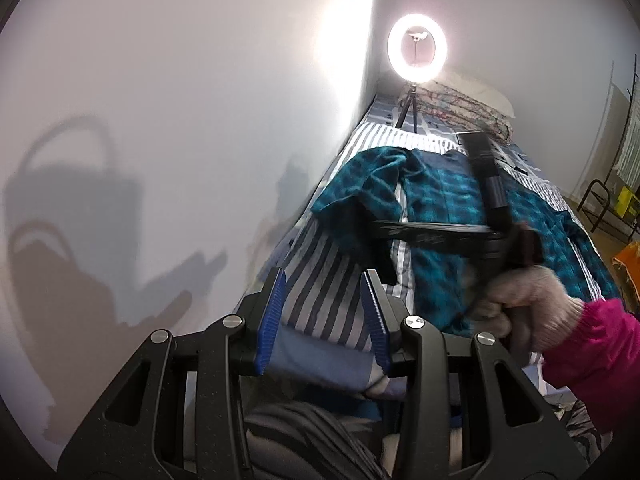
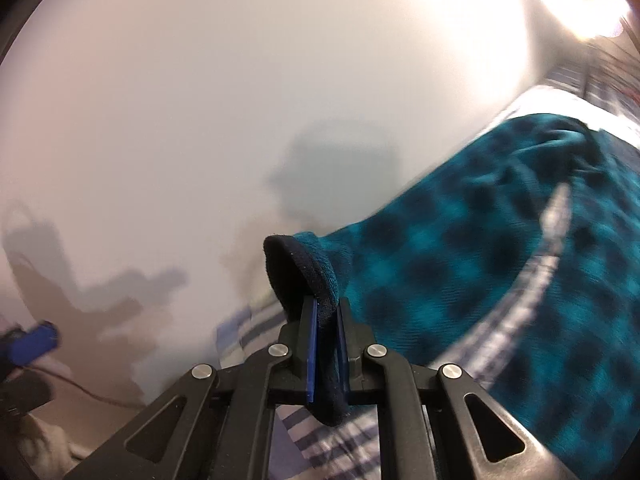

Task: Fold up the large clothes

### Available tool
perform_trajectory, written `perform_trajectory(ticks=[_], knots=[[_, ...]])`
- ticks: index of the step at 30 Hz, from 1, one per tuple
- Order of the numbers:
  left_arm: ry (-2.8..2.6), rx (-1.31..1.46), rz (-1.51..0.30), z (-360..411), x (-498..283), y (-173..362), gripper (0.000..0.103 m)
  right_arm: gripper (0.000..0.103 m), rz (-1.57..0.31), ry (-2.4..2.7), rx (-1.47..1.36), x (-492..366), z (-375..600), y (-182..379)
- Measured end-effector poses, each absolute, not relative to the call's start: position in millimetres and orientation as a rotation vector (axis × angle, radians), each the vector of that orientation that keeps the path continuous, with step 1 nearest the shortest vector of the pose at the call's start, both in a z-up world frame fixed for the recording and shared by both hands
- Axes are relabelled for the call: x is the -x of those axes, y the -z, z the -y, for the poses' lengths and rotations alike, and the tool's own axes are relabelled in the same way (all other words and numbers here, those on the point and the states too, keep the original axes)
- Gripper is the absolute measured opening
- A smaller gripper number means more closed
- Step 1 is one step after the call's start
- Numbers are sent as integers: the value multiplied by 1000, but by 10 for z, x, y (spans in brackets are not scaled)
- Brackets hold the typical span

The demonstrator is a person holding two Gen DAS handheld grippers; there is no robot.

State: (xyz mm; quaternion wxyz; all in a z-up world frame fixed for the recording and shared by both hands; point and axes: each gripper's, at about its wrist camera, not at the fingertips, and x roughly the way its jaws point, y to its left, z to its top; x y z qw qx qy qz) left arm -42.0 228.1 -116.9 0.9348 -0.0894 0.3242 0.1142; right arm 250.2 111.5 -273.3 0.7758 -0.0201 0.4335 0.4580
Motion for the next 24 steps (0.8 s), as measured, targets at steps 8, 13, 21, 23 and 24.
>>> perform_trajectory(ticks=[8,13,21,23,24], knots=[[-184,125,-637,-2189,-50,1061,40,6,-814,-823,-244,-2482,96,2243],[-107,99,-633,-2015,-548,959,40,6,-736,-730,-365,-2287,668,2044],[99,366,-778,-1917,-1573,1170,46,6,-665,-704,-440,-1946,1025,2083],[135,478,-827,-1962,-1829,1341,59,6,-655,-713,-456,-1842,1120,2098],[145,519,-847,-1943,-1905,1417,59,6,-653,-714,-451,-1801,1138,2105]])
